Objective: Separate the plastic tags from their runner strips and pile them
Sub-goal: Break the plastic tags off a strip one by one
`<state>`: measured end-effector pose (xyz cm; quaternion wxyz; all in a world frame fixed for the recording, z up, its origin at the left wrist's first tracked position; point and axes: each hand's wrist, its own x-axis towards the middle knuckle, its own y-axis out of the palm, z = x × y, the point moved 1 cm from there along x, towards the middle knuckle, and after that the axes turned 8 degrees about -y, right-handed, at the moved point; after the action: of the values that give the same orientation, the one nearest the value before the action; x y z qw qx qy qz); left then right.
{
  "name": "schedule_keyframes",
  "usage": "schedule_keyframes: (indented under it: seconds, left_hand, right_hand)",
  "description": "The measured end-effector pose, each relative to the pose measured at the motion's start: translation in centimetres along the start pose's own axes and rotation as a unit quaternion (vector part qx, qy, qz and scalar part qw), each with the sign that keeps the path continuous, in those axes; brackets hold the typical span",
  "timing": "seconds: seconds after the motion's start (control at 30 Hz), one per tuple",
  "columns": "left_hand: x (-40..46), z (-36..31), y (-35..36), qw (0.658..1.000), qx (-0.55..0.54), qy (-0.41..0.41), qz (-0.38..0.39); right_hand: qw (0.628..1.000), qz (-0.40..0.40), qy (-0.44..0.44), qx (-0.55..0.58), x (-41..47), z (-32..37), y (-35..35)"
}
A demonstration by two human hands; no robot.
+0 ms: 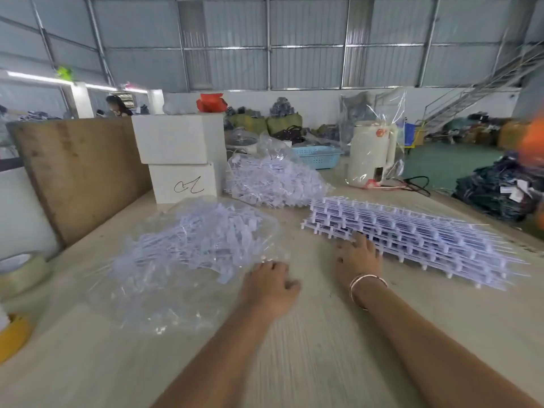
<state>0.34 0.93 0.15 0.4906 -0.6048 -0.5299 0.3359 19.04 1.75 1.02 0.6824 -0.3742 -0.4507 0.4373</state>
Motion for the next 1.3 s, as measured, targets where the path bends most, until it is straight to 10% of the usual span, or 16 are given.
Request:
schedule_keyframes:
  seconds: [0.2, 0.43, 0.53, 0.63, 0.8, 1.3]
  left_hand:
    - [0.5, 1.4, -0.5, 0.996, 0.014, -0.028, -0.084]
    - [-1.0, -3.1, -0.6, 0.955, -0.023, 0.252, -0.153]
    - [-0.5, -6.0, -0.4, 0.966, -0.244, 0.085, 0.013]
    - [0.9, -8.0, -0.3, 0.828, -0.506, -0.101, 0.218]
    - [4.2, -10.6, 1.4, 0.677, -0.666, -0.202, 0.239]
    - [5.7, -11.5, 2.5, 0.682, -0.667, -0.244, 0.173]
  right_hand:
    - [0.992, 0.072, 0.006, -0.101, 1.4, -1.7, 1.1]
    - [0.980, -0.023, -0.058, -0.187, 0.7, -0.9, -0.2]
    - [0.976, -0.033, -0.082, -0.197, 0.2, -0.6, -1.0]
    - [0.979, 0.009, -0.115, -0.167, -0.2, -0.8, -1.2]
    - [0.980, 0.038, -0.154, -0.120, -0.4, -0.8, -1.8]
    - [0.995, 0.072, -0.065, 0.019, 0.9, -6.7, -2.1]
